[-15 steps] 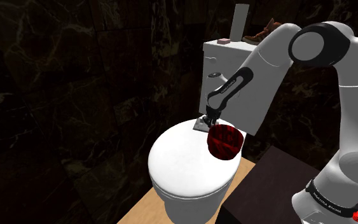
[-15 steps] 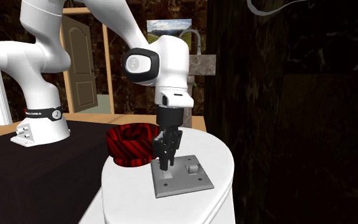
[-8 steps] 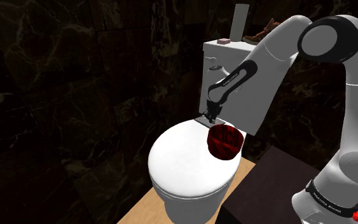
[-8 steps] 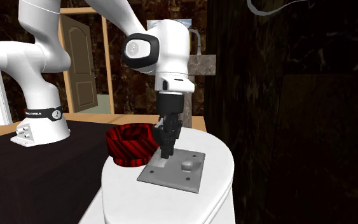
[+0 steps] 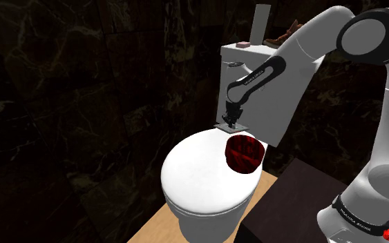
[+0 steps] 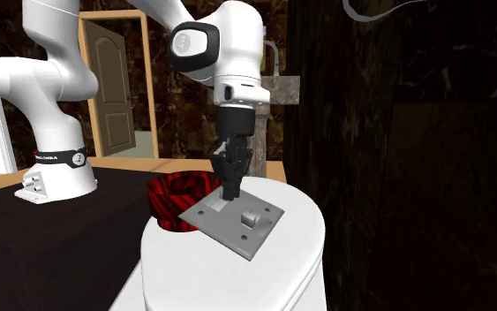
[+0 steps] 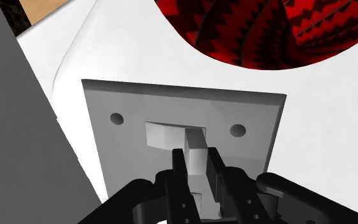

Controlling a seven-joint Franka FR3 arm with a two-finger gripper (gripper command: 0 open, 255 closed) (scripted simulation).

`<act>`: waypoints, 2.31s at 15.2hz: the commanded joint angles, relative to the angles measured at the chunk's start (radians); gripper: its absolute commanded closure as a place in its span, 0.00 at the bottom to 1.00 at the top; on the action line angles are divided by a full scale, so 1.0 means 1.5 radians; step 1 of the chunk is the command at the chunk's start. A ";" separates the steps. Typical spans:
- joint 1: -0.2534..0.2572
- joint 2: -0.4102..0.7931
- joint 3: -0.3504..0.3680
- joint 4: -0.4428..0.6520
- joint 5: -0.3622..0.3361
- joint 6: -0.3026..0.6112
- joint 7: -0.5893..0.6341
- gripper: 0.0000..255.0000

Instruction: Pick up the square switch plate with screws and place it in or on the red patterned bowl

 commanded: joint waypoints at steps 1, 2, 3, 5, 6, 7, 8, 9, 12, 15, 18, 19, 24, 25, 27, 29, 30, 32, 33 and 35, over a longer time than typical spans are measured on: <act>0.000 -0.015 0.001 0.002 0.002 -0.017 -0.004 1.00; -0.001 -0.021 0.001 0.003 0.003 -0.024 -0.005 1.00; -0.001 -0.027 0.002 0.005 0.004 -0.032 -0.006 1.00; -0.001 -0.039 0.002 0.008 0.006 -0.047 -0.009 1.00; -0.001 -0.045 0.003 0.010 0.007 -0.054 -0.010 1.00; -0.001 -0.050 0.003 0.012 0.008 -0.062 -0.012 1.00; -0.001 -0.056 0.003 0.014 0.009 -0.069 -0.013 1.00; -0.001 -0.061 0.003 0.017 0.010 -0.077 -0.014 1.00; -0.001 -0.076 0.004 0.024 0.012 -0.100 -0.018 1.00; -0.001 -0.089 0.005 0.032 0.015 -0.121 -0.022 1.00; 0.007 -0.162 0.010 -0.061 0.011 -0.102 -0.005 1.00; 0.009 -0.186 0.012 -0.090 0.010 -0.097 0.001 1.00; 0.022 -0.307 0.024 -0.228 0.010 -0.085 0.028 1.00; 0.025 -0.332 0.028 -0.253 0.011 -0.084 0.034 1.00; 0.032 -0.383 0.034 -0.303 0.015 -0.087 0.044 1.00; 0.039 -0.436 0.042 -0.351 0.021 -0.093 0.054 1.00; 0.044 -0.463 0.046 -0.374 0.025 -0.097 0.058 1.00; 0.043 -0.450 0.046 -0.383 0.022 -0.076 0.062 1.00; 0.042 -0.443 0.047 -0.387 0.021 -0.066 0.064 1.00; 0.040 -0.429 0.047 -0.395 0.017 -0.044 0.069 1.00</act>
